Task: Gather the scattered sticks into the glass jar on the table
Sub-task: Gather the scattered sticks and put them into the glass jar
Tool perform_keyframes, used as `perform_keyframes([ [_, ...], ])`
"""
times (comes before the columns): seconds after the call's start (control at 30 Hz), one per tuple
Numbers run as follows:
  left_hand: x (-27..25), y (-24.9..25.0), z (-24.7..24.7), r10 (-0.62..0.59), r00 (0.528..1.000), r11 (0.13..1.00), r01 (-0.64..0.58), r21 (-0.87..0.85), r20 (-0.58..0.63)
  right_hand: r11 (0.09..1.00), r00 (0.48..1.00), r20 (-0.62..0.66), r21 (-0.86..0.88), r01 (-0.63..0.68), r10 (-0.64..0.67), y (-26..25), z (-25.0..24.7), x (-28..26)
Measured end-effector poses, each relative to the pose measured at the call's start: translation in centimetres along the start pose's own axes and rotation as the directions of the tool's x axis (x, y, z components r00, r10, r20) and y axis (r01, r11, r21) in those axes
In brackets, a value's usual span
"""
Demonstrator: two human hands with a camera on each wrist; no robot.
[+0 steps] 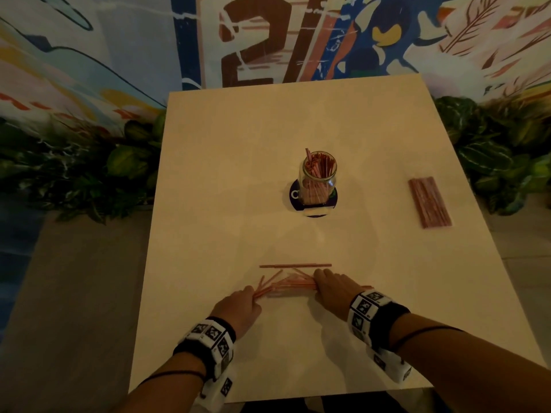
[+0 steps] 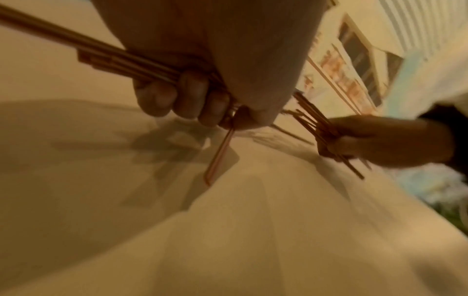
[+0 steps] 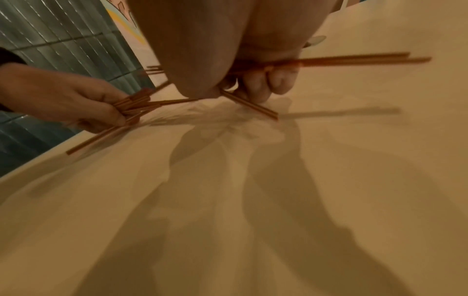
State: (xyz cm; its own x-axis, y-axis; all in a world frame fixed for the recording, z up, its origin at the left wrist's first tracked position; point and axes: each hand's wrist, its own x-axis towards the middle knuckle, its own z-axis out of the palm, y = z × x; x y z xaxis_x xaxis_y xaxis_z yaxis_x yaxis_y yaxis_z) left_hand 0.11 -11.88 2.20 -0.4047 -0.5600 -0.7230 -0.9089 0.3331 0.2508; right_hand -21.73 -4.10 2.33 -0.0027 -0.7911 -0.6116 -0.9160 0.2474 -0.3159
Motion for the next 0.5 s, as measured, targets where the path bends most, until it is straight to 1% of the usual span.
perform_keyframes([
  [0.07, -0.1, -0.6, -0.4, -0.012, 1.000, 0.982, 0.008, -0.191, -0.018, 0.995, 0.999, 0.041, 0.095, 0.004, -0.008, 0.1, -0.9, 0.2],
  [0.13, 0.0, -1.3, -0.8, -0.039, 0.997, 0.926, 0.010, -0.378, -0.069, 0.988, 0.996, 0.087, 0.156, 0.003, -0.017, 0.0, -2.0, 0.6],
  [0.23, 0.3, -2.7, -1.3, -0.094, 0.986, 0.863, 0.014, -0.504, -0.134, 0.984, 0.991, 0.132, 0.177, -0.010, -0.014, -0.2, -3.1, 1.4],
  [0.3, 0.3, -3.3, -1.6, -0.126, 0.980, 0.829, 0.017, -0.558, -0.157, 0.991, 0.993, 0.107, 0.134, 0.029, -0.044, -0.2, -3.5, 2.0],
  [0.37, 0.3, -3.4, -1.7, -0.158, 0.974, 0.786, 0.022, -0.618, -0.165, 0.996, 0.995, 0.062, 0.055, 0.077, -0.080, -0.4, -3.6, 2.6],
  [0.47, 0.4, -3.5, -1.5, -0.194, 0.970, 0.666, 0.019, -0.746, -0.149, 0.995, 0.996, 0.042, -0.051, 0.083, -0.081, -1.6, -3.6, 3.3],
  [0.5, 0.5, -3.5, -1.4, -0.200, 0.969, 0.645, 0.018, -0.764, -0.146, 0.992, 0.996, 0.027, -0.087, 0.086, -0.084, -1.9, -3.5, 3.5],
])
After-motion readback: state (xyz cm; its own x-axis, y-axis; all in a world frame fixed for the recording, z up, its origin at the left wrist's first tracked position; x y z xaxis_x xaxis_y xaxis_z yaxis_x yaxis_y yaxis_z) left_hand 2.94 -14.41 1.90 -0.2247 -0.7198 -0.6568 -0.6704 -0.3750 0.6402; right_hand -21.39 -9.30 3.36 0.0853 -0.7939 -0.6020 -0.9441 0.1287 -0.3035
